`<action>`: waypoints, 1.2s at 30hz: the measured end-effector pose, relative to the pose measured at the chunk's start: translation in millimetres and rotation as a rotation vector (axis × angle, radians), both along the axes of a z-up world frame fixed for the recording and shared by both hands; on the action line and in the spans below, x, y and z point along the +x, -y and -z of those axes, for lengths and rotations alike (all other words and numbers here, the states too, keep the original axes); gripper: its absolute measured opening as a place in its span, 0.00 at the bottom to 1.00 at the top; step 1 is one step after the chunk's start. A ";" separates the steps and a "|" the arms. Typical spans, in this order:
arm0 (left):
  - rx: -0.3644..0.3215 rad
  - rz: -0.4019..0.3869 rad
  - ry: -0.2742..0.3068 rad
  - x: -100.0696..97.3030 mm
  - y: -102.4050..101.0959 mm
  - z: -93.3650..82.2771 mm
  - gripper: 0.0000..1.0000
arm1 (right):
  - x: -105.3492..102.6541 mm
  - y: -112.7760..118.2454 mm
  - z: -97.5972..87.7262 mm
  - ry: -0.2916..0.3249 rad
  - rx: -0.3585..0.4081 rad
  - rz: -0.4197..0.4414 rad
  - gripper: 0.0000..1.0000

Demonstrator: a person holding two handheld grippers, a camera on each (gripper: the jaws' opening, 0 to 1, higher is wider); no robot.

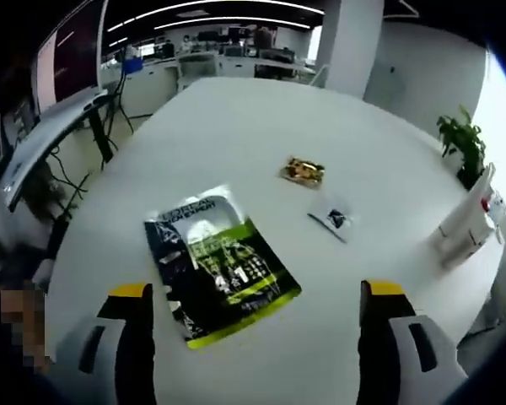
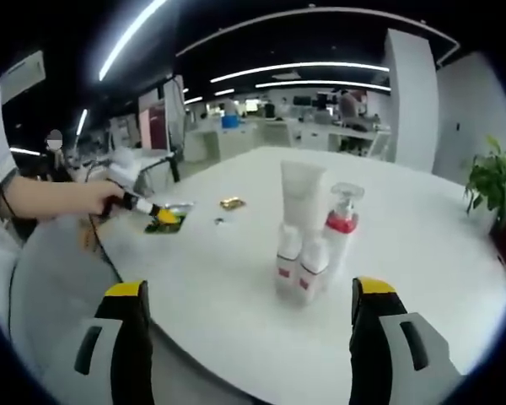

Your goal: Arrange the skincare products in the storage area until every visible bottle or jar stands upright without overlapping.

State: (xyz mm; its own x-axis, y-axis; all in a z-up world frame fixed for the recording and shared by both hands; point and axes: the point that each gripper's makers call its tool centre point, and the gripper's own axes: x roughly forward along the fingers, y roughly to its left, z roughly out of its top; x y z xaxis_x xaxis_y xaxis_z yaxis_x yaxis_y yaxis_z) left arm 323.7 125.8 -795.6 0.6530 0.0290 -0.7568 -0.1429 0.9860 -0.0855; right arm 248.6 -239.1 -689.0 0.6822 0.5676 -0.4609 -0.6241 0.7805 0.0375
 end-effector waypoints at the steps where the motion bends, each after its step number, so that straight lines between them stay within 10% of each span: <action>1: 0.009 -0.005 0.000 4.1 -2.9 1.4 0.95 | 0.2 0.2 0.3 -0.001 -0.001 0.000 0.98; 10: 0.108 -0.060 -0.035 31.4 -24.4 10.7 0.94 | 3.9 4.1 0.8 -0.004 0.002 0.024 0.98; 25: 0.105 -0.128 -0.125 12.4 -27.3 25.9 0.88 | 5.0 7.4 3.6 -0.010 -0.010 0.041 0.98; 36: 0.074 -0.131 -0.050 13.7 -20.5 24.0 0.76 | 4.1 6.1 4.9 -0.018 -0.015 0.037 0.98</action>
